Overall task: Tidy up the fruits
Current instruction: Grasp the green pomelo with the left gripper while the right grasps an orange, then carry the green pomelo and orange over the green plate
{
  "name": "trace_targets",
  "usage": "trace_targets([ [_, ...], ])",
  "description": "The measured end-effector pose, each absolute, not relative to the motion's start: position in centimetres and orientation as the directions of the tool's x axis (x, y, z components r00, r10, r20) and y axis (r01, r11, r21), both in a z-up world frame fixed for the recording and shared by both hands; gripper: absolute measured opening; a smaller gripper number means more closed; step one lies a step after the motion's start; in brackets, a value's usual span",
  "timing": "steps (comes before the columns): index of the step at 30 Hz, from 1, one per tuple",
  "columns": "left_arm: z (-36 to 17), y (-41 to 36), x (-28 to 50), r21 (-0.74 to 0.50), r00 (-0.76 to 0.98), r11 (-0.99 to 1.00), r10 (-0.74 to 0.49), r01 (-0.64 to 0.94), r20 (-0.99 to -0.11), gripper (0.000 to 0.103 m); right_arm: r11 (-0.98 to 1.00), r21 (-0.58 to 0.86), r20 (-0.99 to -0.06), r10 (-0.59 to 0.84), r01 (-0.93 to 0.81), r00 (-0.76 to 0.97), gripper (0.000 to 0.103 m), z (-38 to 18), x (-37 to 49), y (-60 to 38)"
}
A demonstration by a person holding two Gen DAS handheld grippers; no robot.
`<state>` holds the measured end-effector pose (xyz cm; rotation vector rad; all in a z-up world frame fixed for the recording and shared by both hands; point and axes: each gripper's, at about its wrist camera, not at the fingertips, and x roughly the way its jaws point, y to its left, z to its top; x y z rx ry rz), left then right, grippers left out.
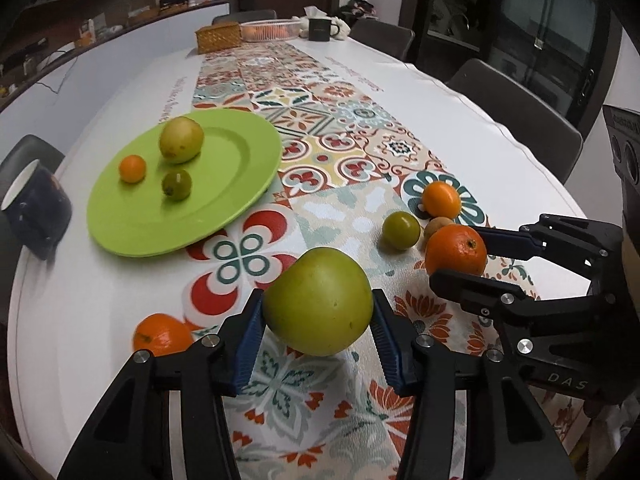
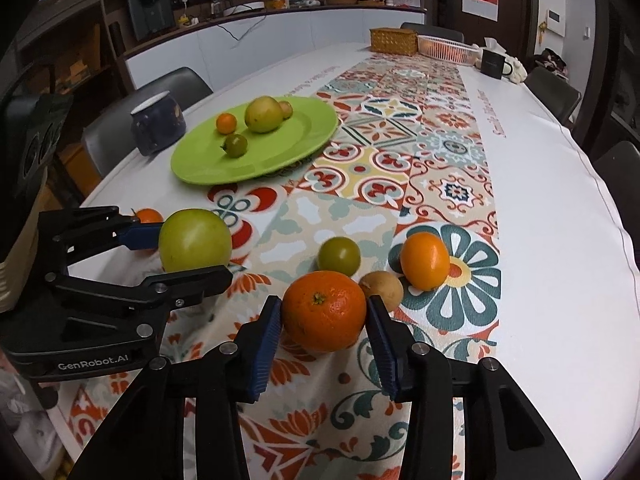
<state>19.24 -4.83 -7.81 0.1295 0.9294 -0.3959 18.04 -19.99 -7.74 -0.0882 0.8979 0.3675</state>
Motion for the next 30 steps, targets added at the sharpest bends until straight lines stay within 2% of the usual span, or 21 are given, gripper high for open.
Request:
trace_targets([
  [14,-3.4,-2.6,17.9,-0.067,0.615,0.937,-0.278,0.343,-0.738,0.051,0.916,0.073,-0.702,0.328,-0.394,0.632,0.044,-3.4,17.3,-18.3],
  [30,1.1,0.7,20.2,-0.002,0.724,0.964,-0.2,0.265,-0.661,0.051,0.909,0.077,-0.607,0.37,-0.411,0.704,0.044,1.5,20.7,-15.8],
])
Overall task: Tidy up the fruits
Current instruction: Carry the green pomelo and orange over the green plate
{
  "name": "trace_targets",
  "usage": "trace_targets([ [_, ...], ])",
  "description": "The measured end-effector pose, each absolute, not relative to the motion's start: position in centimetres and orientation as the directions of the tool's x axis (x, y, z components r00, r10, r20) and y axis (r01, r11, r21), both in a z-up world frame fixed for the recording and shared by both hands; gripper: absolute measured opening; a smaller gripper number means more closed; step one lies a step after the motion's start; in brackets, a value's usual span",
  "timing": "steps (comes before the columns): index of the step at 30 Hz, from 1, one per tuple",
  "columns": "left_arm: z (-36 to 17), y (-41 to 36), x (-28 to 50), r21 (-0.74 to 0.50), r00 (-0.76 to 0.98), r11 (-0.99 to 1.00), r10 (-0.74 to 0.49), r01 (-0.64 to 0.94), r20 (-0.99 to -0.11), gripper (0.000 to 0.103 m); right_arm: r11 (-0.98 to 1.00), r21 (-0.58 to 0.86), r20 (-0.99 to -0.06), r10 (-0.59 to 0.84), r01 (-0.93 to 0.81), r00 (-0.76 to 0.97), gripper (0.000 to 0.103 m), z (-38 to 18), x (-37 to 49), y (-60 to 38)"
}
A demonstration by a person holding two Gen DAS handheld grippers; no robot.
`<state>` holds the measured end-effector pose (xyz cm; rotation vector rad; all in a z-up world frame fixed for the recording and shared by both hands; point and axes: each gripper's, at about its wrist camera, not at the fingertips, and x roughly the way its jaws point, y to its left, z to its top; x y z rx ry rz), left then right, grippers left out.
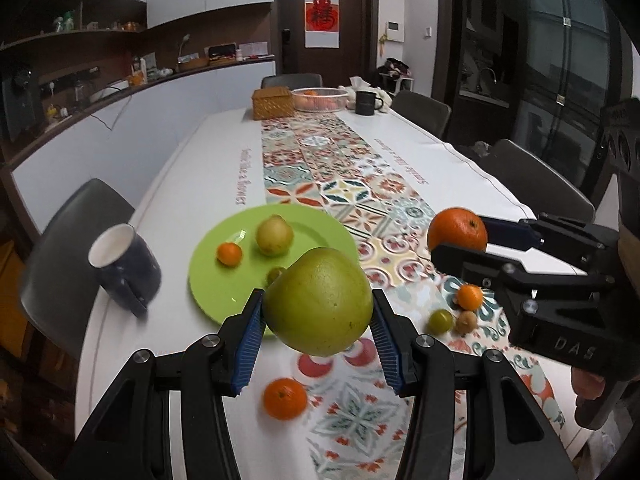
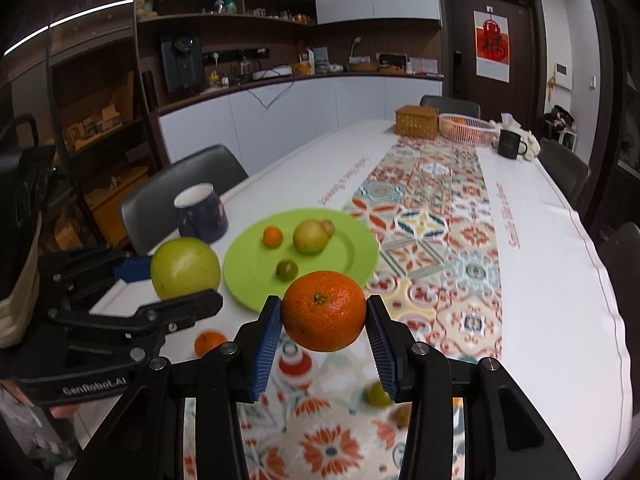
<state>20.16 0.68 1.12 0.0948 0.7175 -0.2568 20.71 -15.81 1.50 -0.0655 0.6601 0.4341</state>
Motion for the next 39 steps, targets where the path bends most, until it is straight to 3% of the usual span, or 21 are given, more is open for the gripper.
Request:
trace_targets([
  [16,0.7,4.2,27.3,-0.006,0.681,0.977,-0.151,0.211,-0.716,0.051,0.91,0.071,-0.639,0.356,-0.409,0.682,0.044,2.3,28.5,-12.1],
  [31,-6.2,5.4,32.0,-0.049,0.532,0.982,-0.141,0.184,-0.835,0.05,0.922,0.094,-0.791,0.299,-0.376,0.533,0.044,-4.7,33.6,-9.9],
  [39,-7.2,5.5,32.1,-0.047,0.516,0.98,-0.143,0.195,-0.845,0.053,0.926,0.083,-0.804,0.281,-0.369,0.523,0.044,-5.7,33.5,-9.5],
])
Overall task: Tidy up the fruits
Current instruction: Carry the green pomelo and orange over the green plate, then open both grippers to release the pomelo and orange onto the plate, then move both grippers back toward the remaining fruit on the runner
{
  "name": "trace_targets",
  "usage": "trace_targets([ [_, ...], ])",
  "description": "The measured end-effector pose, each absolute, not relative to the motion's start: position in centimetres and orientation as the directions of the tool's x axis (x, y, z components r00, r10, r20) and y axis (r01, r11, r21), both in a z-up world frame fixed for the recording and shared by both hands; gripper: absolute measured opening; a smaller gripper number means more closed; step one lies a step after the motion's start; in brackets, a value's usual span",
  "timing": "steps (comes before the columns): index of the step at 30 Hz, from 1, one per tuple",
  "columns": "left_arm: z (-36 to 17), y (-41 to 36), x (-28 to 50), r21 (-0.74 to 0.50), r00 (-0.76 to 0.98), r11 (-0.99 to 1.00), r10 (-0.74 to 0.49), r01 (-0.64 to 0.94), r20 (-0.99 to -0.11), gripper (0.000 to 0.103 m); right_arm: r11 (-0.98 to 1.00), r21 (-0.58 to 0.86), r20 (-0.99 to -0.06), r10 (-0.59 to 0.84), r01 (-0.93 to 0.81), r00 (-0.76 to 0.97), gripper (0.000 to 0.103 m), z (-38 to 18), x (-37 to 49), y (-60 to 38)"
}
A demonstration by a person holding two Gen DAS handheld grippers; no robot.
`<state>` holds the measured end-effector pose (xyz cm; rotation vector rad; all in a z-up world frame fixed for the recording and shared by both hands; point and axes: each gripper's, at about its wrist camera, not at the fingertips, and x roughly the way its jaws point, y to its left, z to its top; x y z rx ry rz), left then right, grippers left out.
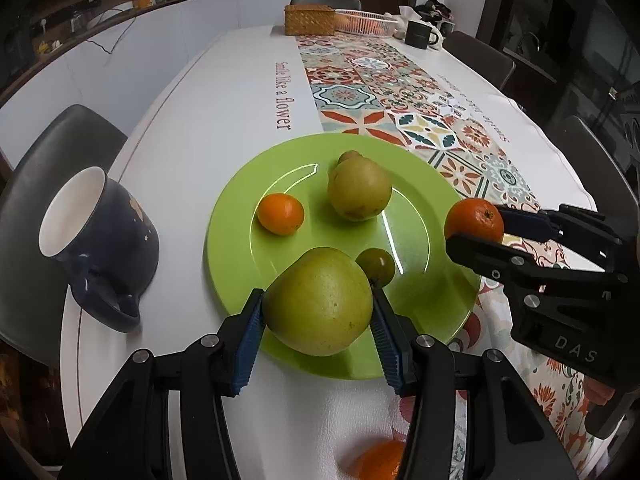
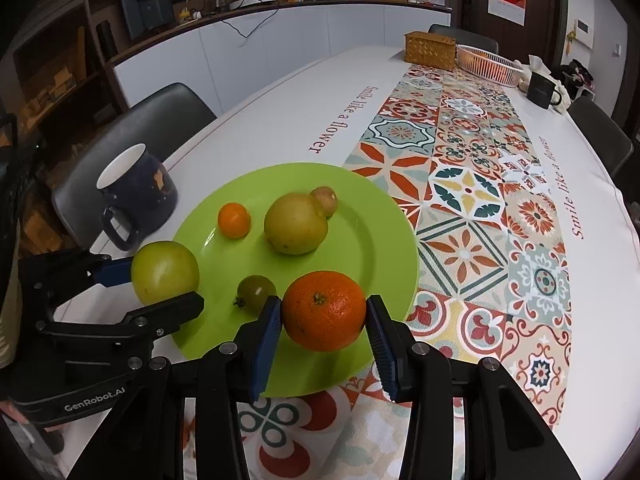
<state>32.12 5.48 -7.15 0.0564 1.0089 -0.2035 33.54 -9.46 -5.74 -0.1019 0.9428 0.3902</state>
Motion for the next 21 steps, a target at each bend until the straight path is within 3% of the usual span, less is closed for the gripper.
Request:
trace_targets([
  [2,-6.8,5.6,31.7,-0.038,0.538,0.982,-0.134,0.186,-0.832,0.064,0.928,0.075,-0.801,0.274,-0.364,0.533,0.05,-5.6,33.5,-9.5],
  [4,-6.3,5.8,31.2,-0.031,0.556,0.984,-0.125,0.175,-0.821,0.064,0.933,0.054,-0.786,0.26,-0.357,0.561,0.061,-5.2,32.9,-9.7],
  [17,-1.9,5.1,24.4,0.011,0.666,0.994,-0.066,0.111,-0.743,0.07,0.949,0.013,-0.689,0.236,-0.314,0.685,0.061,-1.0,26.6,-12.4],
  [21,-0.2,5.1,22.4,0.008,0.7,0.996,-0.054,0.085,-0.712,0.073,0.96,0.017,-0.664,0.219,-0.278,0.715,0.066,0.2,24.8,-13.5],
])
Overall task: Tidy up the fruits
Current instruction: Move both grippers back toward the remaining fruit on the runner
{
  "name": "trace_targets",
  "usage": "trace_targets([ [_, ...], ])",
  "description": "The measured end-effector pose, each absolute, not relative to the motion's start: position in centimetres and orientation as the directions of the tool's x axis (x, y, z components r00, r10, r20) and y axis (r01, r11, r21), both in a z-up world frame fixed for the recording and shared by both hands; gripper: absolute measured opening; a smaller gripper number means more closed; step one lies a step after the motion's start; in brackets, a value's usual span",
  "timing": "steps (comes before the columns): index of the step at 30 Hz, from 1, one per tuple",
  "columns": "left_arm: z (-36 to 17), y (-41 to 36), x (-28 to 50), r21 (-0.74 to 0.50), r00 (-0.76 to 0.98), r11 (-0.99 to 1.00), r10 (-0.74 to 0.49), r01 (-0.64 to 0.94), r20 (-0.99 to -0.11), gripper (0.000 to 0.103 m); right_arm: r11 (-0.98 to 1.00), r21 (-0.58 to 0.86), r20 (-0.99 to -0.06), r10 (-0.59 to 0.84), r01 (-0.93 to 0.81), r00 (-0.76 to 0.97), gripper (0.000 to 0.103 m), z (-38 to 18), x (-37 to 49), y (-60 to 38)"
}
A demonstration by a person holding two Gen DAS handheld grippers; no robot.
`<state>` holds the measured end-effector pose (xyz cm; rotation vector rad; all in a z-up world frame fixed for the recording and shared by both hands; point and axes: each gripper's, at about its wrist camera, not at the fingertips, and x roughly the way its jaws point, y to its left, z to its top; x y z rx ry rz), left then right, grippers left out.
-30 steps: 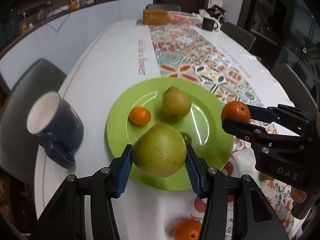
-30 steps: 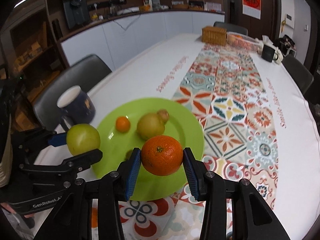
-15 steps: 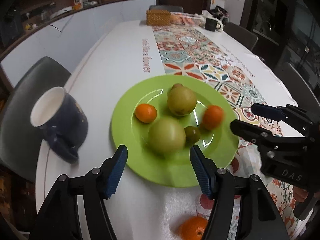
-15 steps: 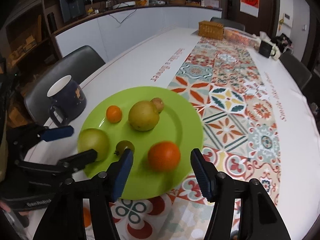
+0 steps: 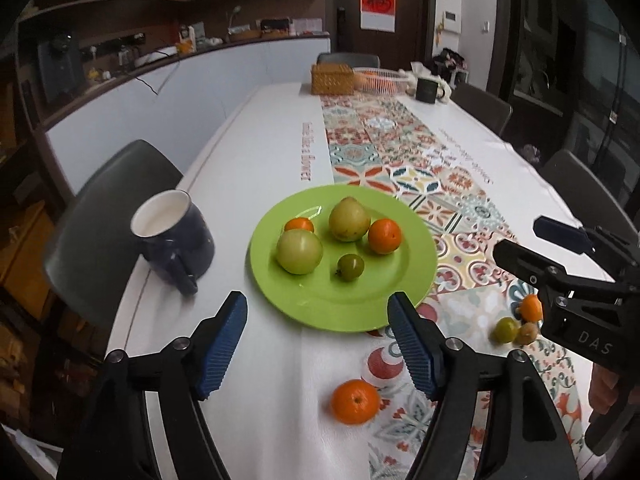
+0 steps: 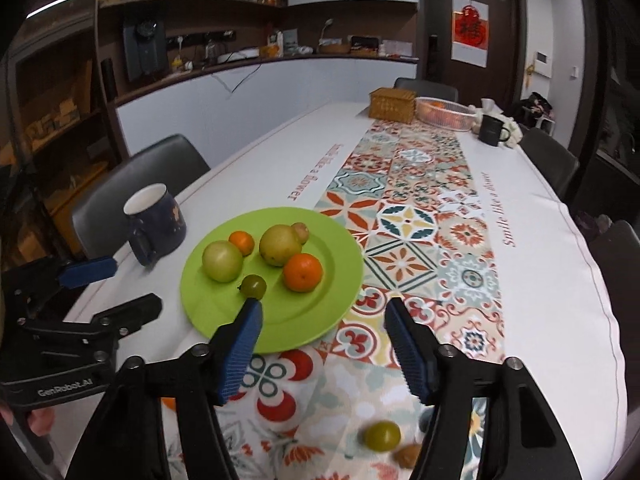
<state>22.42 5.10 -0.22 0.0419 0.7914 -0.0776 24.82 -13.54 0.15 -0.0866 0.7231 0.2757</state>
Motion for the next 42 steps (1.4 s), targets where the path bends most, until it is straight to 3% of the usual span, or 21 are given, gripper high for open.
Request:
trace_targets([
  [4,1.0,4.9,20.6,0.013,0.73,0.998,-0.03,0.054,-0.683,0.078,0.973,-0.008,-0.656,0.169,-0.231,0.735,0.071,0.6,23.5,-14.5],
  [16,-0.6,3.4,16.4,0.067,0.772,0.998,0.054,-0.014,-0.634,0.084,0.993,0.033,-0.644,0.106,-0.11,0.757,0.071,-0.4,20.0,-18.3],
  [42,-7.8,2.3,14.1,0.045,0.689,0.999,0.04,-0.011,-0.723,0.084,0.998,-0.021,-0.697,0.029,-0.06,0.716,0.071,-6.2,15.9,-20.0],
])
